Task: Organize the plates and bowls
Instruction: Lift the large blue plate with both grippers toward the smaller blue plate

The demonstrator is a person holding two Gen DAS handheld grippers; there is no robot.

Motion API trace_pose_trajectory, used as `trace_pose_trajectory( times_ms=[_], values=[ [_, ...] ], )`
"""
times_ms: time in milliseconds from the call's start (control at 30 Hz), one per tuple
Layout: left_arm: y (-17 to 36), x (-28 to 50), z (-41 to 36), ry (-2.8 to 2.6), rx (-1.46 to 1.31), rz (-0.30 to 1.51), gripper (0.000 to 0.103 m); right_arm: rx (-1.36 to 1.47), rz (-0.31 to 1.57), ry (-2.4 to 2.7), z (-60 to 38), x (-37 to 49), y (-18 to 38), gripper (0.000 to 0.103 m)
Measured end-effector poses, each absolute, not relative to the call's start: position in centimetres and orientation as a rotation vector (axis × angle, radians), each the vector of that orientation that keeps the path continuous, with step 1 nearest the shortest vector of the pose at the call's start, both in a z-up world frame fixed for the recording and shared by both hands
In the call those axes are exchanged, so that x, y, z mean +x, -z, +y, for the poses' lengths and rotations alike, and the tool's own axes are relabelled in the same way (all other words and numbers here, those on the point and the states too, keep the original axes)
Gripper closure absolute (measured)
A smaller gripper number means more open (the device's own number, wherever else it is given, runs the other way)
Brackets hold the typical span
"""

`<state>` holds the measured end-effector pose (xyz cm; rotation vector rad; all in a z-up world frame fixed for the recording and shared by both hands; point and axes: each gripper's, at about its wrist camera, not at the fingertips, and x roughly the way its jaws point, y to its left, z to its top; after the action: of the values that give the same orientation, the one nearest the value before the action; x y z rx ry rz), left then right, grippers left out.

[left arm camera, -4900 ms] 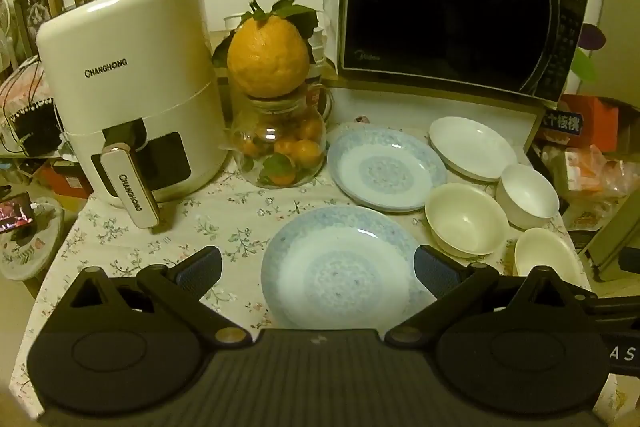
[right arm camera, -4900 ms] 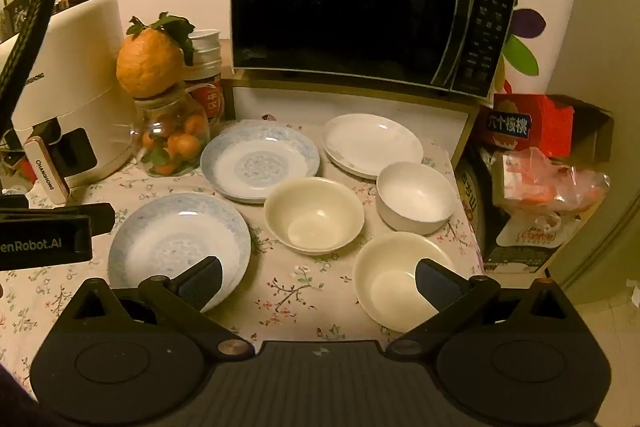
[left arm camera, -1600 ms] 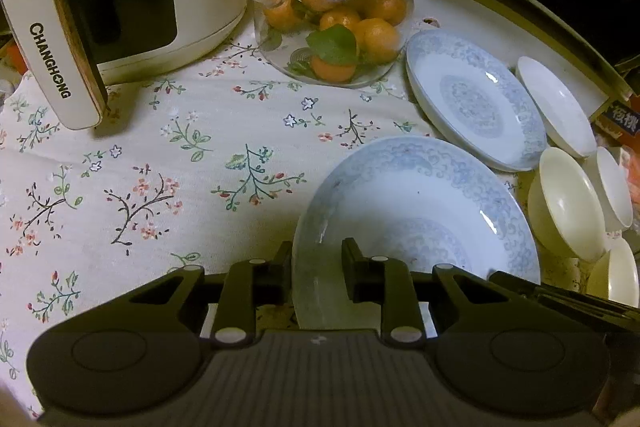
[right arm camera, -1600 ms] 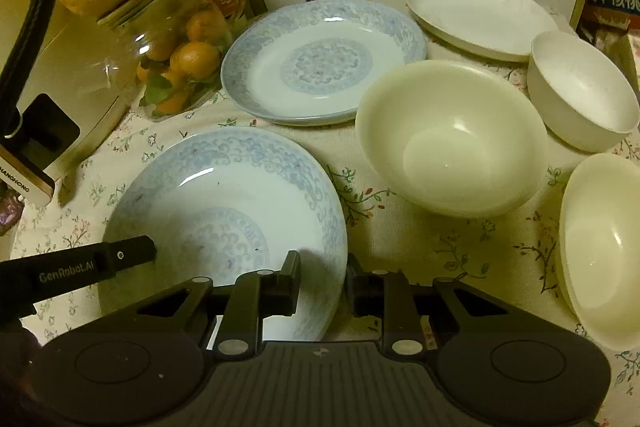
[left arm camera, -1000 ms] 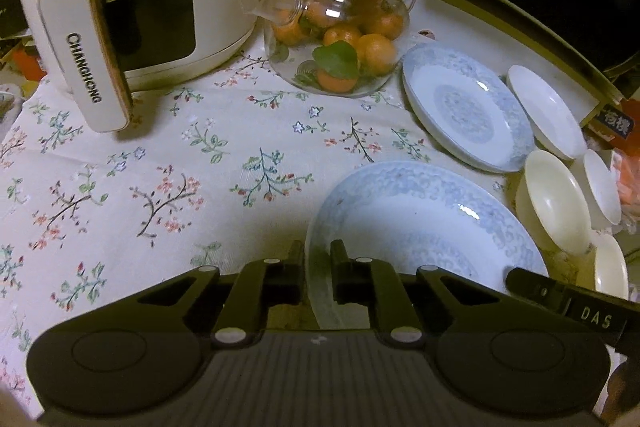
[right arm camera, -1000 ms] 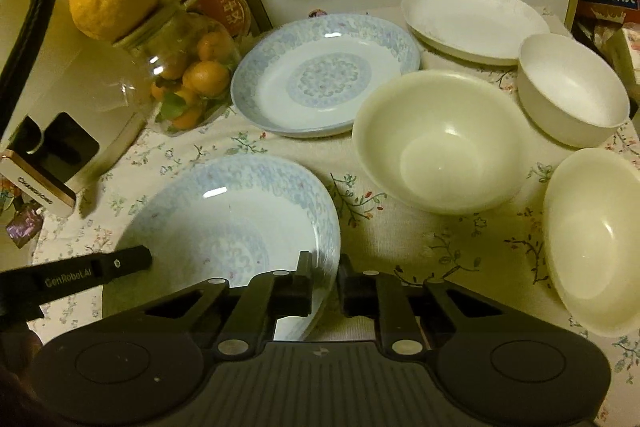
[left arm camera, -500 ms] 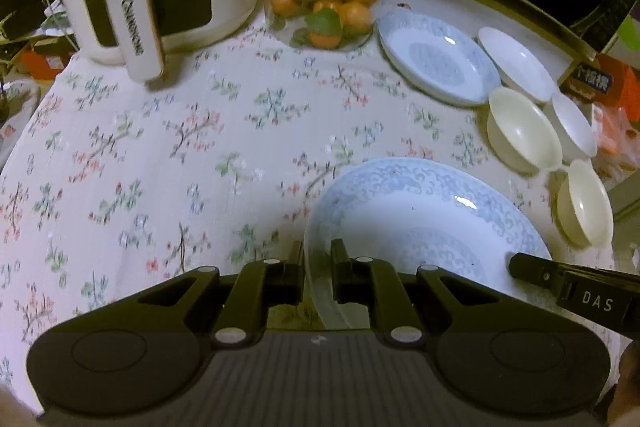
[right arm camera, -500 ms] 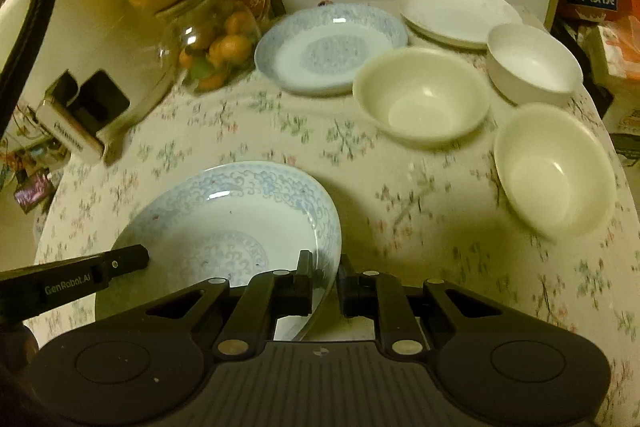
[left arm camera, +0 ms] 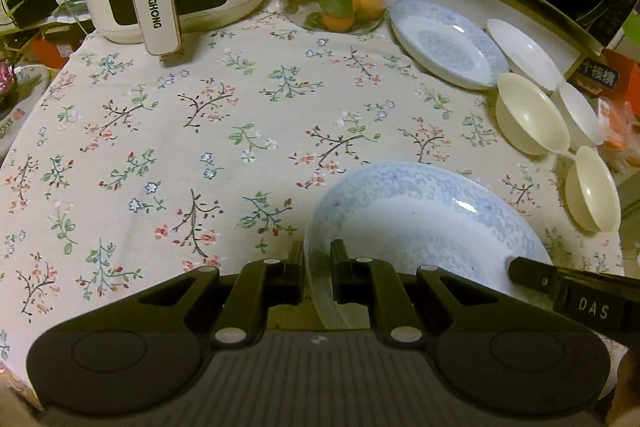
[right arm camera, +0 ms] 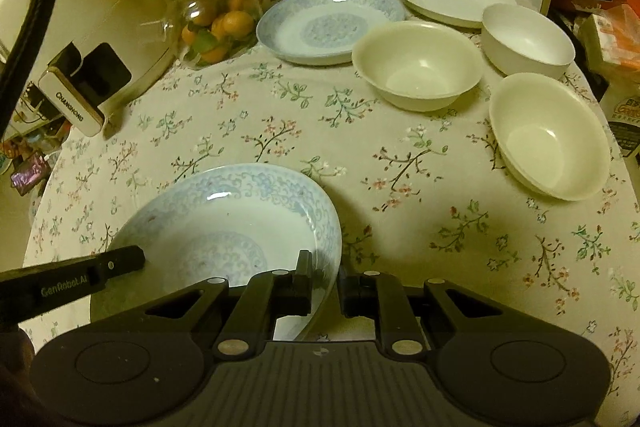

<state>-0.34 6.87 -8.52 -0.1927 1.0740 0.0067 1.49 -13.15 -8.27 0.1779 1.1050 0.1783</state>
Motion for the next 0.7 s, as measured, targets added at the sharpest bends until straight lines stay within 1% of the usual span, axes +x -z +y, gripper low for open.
trace_pose_trajectory(
  times_ms=[500,700],
  values=[
    [9.4,-1.4,6.3,-0.031,-0.146,1.135,0.089,0.179,1.18,-0.181,-12.4,0.6,10.1,0.084],
    [9.7,-1.6,5.9,-0.043,-0.117,1.139,0.088,0.137,1.187,-0.172,-11.8,0.5,10.3,0.082]
  ],
)
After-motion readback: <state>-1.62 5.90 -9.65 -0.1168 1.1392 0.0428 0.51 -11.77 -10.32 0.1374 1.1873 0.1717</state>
